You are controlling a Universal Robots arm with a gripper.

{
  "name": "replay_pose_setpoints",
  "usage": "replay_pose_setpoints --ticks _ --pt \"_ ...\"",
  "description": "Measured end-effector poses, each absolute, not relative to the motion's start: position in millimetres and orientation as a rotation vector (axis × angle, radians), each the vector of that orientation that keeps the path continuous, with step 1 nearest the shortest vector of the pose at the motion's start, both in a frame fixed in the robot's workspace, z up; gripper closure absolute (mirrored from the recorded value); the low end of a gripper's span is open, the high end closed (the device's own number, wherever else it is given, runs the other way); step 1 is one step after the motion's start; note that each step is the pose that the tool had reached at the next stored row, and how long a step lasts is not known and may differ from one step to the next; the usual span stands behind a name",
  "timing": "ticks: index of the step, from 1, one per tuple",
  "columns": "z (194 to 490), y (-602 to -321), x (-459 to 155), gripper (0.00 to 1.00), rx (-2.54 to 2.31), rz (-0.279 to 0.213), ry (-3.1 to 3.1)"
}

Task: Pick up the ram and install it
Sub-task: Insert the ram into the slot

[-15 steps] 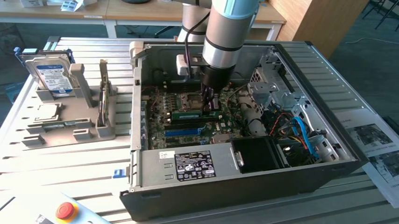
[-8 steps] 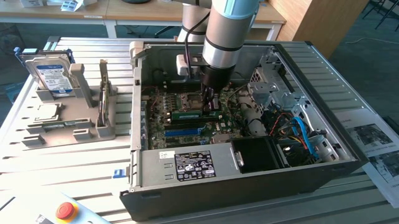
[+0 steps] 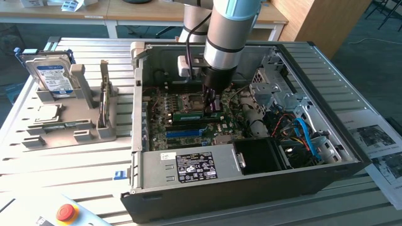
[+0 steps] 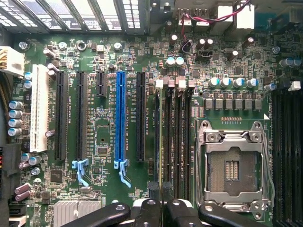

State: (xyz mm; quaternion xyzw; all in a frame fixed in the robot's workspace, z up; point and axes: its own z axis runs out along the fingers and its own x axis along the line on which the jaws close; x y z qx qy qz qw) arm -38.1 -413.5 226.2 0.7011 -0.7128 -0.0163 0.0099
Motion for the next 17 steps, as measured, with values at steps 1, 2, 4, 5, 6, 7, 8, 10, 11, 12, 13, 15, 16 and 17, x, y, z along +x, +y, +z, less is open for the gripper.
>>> replay_pose_setpoints --ticks 1,2,4,5,6,7,8,10,11,12,13,15,16,17 --pt "226.0 -413.5 -38.1 0.88 2.189 -0.051 -2.225" --pt "225.7 -413.5 -38.1 0.88 2.189 -0.051 -2.225" --pt "225.1 -413.5 -38.1 0.88 2.189 -0.051 -2.225" --pt "224.7 -413.5 -38.1 0.88 2.189 -0.051 -2.225" --pt "224.3 -413.5 -38.1 0.88 2.189 -0.051 -2.225" --pt "224.0 -413.5 -38.1 0.88 2.189 -0.051 -2.225" --pt "223.7 -413.5 -38.1 0.88 2.189 -0.051 -2.225" --pt "223.0 -413.5 -38.1 0.88 2.189 -0.051 -2.225" --pt "222.6 -413.5 -38.1 0.88 2.189 -0.051 -2.225" --pt "222.4 -413.5 -38.1 0.88 2.189 -0.051 -2.225" --pt "222.4 -413.5 -38.1 0.88 2.189 -0.051 -2.225" --pt "222.4 -413.5 -38.1 0.88 2.189 -0.051 -2.225" --pt "222.3 -413.5 -38.1 0.88 2.189 -0.051 -2.225" --pt "222.3 -413.5 -38.1 0.88 2.189 -0.051 -2.225"
